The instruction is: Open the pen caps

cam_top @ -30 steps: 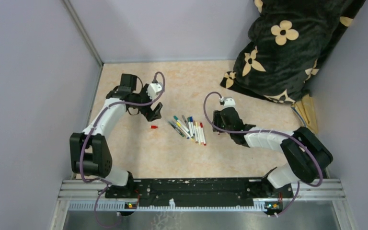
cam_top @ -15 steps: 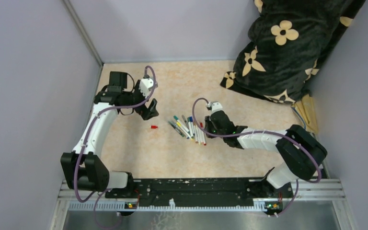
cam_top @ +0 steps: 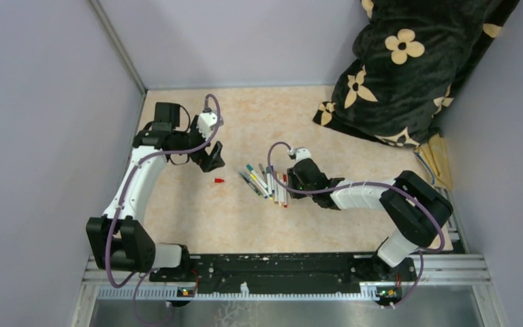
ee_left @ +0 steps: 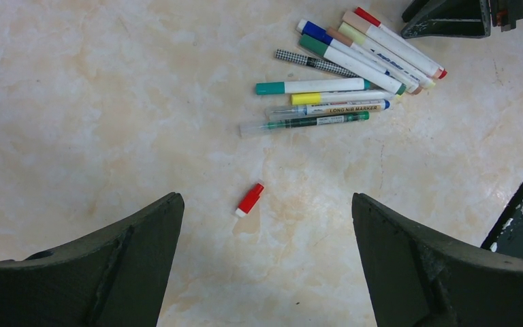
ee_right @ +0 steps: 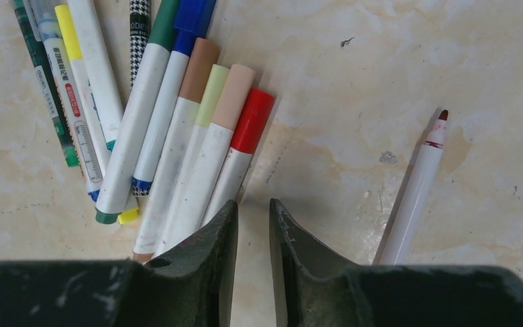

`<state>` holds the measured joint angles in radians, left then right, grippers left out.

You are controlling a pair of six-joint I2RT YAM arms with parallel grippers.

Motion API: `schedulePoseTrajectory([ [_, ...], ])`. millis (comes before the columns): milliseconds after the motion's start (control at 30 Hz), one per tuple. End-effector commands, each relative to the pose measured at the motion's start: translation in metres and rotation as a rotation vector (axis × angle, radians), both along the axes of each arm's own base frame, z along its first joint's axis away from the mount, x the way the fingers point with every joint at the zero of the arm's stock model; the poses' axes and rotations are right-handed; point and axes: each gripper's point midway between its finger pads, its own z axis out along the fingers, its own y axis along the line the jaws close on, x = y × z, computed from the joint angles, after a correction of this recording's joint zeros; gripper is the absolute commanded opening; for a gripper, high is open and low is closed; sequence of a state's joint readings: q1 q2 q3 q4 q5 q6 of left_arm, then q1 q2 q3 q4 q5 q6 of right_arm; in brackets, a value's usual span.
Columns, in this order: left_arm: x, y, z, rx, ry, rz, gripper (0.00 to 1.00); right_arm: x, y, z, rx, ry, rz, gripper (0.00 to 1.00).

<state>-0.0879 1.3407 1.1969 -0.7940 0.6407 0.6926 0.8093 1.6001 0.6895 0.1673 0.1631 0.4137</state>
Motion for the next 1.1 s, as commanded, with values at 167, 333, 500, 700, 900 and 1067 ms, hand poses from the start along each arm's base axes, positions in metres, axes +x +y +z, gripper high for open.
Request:
schedulePoseTrajectory([
  [167, -0.008, 0.001, -0.008, -0.003, 0.025, -0.007, 0.99, 0.011, 0.009, 0.035, 0.058, -0.076, -0.05, 0.23],
  [333, -0.008, 0.002, -0.009, 0.002, 0.025, -0.007, 0.99, 0.009, 0.017, 0.038, 0.074, -0.074, -0.032, 0.23],
  [500, -0.009, 0.002, -0.01, 0.006, 0.025, -0.006, 0.99, 0.007, 0.024, 0.031, 0.071, -0.058, -0.019, 0.23],
  [700, -0.011, 0.004, -0.012, 0.016, 0.023, -0.008, 0.99, 0.005, 0.027, 0.024, 0.062, -0.04, -0.009, 0.24],
  [900, -0.011, 0.006, -0.014, 0.027, 0.021, -0.006, 0.99, 0.005, 0.026, 0.018, 0.028, -0.029, -0.014, 0.24],
  [1067, -0.012, 0.006, -0.013, 0.033, 0.012, -0.009, 0.99, 0.004, 0.019, 0.009, -0.032, -0.03, -0.029, 0.24],
])
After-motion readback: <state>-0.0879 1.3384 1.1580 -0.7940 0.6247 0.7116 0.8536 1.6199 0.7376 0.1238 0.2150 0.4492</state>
